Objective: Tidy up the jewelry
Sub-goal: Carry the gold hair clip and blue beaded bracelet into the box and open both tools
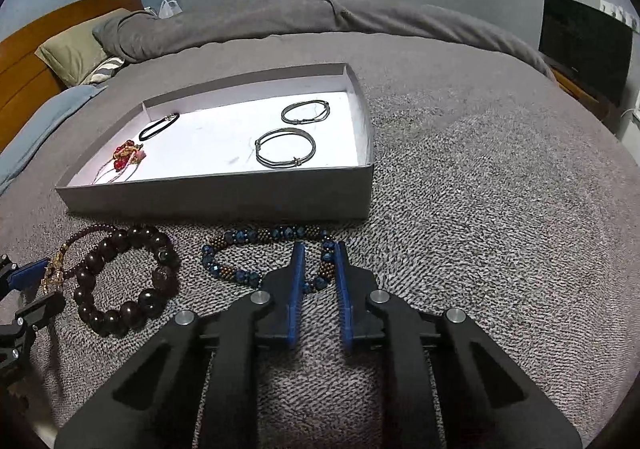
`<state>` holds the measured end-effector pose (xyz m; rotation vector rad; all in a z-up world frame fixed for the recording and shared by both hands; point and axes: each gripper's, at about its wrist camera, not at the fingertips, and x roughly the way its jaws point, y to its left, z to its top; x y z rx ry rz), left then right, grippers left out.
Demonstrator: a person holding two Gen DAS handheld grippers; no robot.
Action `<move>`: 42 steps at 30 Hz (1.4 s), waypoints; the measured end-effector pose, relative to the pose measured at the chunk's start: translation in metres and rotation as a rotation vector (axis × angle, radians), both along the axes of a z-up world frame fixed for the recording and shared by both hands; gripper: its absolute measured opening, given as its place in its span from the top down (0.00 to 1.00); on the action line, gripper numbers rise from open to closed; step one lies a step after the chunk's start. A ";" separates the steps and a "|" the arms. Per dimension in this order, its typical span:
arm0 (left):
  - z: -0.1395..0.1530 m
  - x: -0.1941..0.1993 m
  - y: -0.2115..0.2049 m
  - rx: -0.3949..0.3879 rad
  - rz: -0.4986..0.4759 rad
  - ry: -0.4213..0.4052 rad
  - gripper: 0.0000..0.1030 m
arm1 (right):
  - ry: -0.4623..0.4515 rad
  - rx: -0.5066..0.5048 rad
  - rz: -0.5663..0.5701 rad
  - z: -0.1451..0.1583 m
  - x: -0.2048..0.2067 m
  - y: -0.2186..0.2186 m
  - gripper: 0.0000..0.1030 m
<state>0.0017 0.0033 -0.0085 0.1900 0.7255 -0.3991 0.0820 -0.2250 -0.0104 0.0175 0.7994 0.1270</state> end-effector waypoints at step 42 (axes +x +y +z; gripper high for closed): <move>0.075 0.093 0.001 -0.090 -0.022 -0.046 0.59 | -0.253 -0.076 0.157 0.128 0.031 0.042 0.93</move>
